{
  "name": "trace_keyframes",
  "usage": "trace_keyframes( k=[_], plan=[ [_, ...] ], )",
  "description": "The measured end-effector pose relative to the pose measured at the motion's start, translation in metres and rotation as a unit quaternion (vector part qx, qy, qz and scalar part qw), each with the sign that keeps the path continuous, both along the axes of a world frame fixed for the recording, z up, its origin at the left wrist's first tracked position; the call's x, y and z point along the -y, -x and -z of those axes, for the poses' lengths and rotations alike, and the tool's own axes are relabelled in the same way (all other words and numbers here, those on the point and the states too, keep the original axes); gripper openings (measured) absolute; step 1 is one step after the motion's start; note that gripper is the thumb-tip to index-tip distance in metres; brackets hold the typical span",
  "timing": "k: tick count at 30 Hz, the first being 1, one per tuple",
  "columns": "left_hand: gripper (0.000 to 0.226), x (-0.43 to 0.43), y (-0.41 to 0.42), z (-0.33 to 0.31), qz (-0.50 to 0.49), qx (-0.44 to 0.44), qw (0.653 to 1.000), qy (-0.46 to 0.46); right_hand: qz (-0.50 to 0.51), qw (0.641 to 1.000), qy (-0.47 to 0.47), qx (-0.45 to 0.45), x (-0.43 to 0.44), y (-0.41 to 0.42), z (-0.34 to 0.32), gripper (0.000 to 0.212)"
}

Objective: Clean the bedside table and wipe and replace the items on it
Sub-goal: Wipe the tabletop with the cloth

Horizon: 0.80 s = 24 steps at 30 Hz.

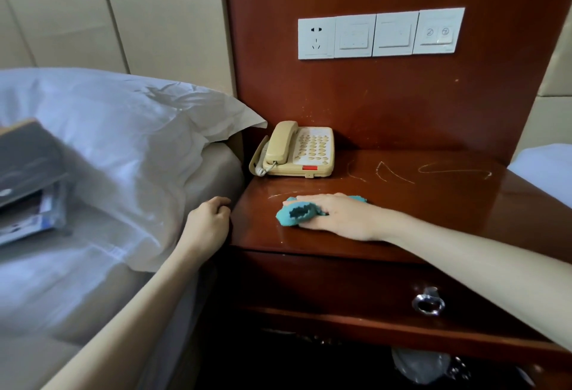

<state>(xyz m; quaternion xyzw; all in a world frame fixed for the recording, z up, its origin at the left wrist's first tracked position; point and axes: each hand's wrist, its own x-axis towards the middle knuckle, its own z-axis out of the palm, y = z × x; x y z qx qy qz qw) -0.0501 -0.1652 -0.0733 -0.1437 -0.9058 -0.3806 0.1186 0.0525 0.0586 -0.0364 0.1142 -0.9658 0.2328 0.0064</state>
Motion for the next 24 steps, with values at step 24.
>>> trace_keyframes(
  k=[24],
  plan=[
    [0.036,-0.002,0.008,0.009,0.056,0.099,0.990,-0.082,-0.034,0.999,-0.012,0.019,0.013,-0.024,0.000,0.044]
  ],
)
